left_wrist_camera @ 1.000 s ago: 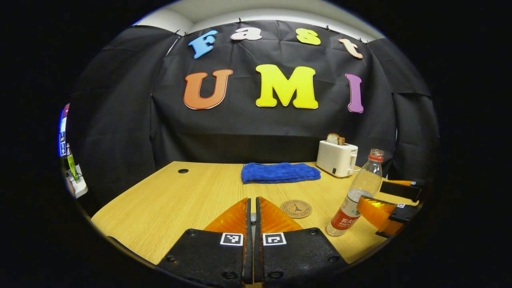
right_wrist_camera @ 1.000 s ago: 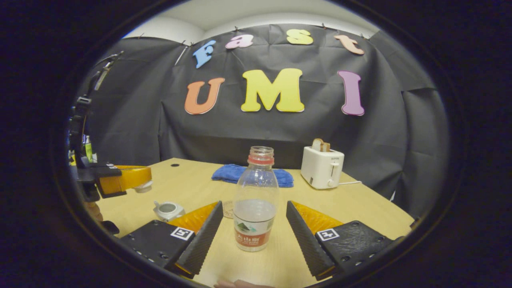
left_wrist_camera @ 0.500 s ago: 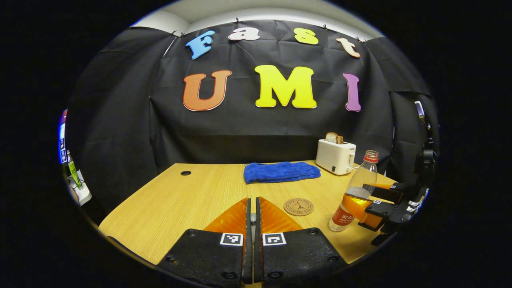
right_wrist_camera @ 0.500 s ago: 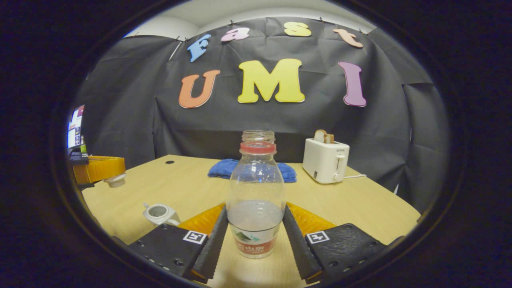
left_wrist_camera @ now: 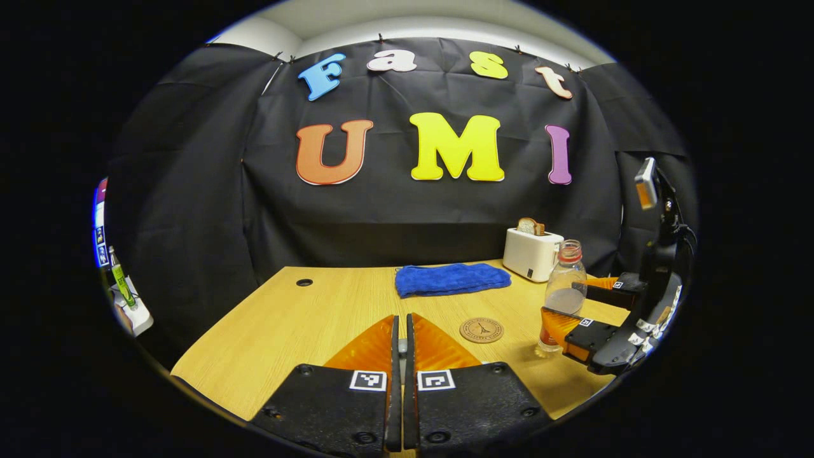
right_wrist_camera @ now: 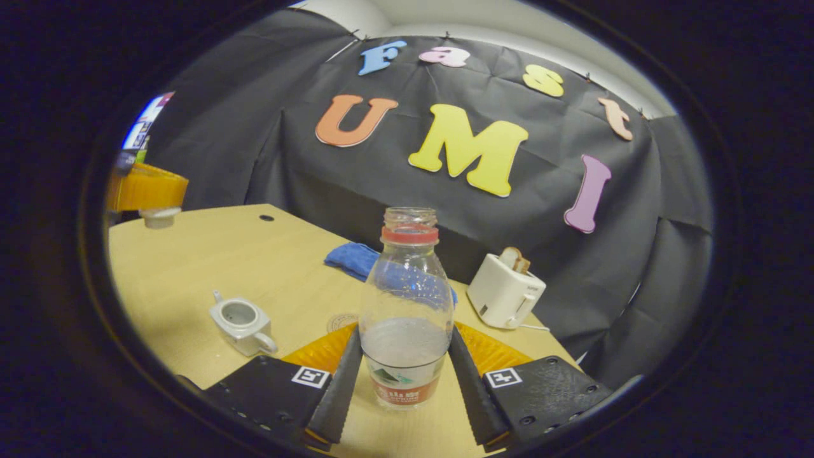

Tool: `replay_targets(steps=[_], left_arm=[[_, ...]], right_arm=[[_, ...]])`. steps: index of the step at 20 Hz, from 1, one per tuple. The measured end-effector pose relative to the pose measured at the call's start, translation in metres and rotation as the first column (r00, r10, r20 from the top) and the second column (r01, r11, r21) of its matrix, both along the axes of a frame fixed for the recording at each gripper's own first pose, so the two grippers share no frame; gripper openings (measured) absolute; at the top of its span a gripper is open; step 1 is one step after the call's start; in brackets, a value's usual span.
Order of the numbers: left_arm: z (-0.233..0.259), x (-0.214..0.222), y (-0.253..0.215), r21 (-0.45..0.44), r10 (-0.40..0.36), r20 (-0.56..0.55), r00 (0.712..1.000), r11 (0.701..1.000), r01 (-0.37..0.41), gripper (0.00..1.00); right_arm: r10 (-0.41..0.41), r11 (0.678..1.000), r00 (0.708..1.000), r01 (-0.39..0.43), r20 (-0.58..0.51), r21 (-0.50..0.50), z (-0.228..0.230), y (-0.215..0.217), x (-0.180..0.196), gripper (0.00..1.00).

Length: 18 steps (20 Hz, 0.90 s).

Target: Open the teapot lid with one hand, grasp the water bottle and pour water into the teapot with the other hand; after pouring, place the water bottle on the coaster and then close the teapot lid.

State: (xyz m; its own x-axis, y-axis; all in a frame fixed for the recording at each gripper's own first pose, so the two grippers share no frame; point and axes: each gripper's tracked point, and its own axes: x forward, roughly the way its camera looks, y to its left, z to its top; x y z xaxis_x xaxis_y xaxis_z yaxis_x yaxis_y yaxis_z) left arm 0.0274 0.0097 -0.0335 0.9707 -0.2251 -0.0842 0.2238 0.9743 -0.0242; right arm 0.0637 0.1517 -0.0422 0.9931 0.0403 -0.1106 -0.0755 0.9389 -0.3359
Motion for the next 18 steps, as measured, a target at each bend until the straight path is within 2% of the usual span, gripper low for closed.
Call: replay_targets(steps=[3,6,10,15,18], left_arm=[[0.004,-0.002,0.013,-0.027,0.005,0.004,1.0,1.0,-0.005,0.04],[0.009,-0.005,0.017,-0.025,-0.013,0.023,1.0,1.0,0.013,0.04],[0.006,-0.001,0.032,-0.01,0.006,0.021,1.0,1.0,-0.006,0.04],[0.009,-0.001,0.042,-0.054,0.013,0.01,1.0,0.998,-0.012,0.04],[0.008,-0.003,0.047,-0.037,0.014,0.015,1.0,0.999,-0.013,0.04]], right_arm=[[-0.011,0.993,1.0,0.012,0.008,-0.118,-0.001,0.006,0.002,0.75],[-0.036,0.961,0.999,0.041,0.026,-0.274,-0.006,0.01,0.004,0.74],[-0.04,0.879,0.999,0.045,0.022,-0.475,-0.025,0.019,0.008,0.75],[-0.02,0.778,1.0,0.018,0.003,-0.628,-0.041,0.032,0.009,0.75],[-0.003,0.711,1.0,0.02,0.026,-0.703,-0.043,0.034,0.008,0.72]])
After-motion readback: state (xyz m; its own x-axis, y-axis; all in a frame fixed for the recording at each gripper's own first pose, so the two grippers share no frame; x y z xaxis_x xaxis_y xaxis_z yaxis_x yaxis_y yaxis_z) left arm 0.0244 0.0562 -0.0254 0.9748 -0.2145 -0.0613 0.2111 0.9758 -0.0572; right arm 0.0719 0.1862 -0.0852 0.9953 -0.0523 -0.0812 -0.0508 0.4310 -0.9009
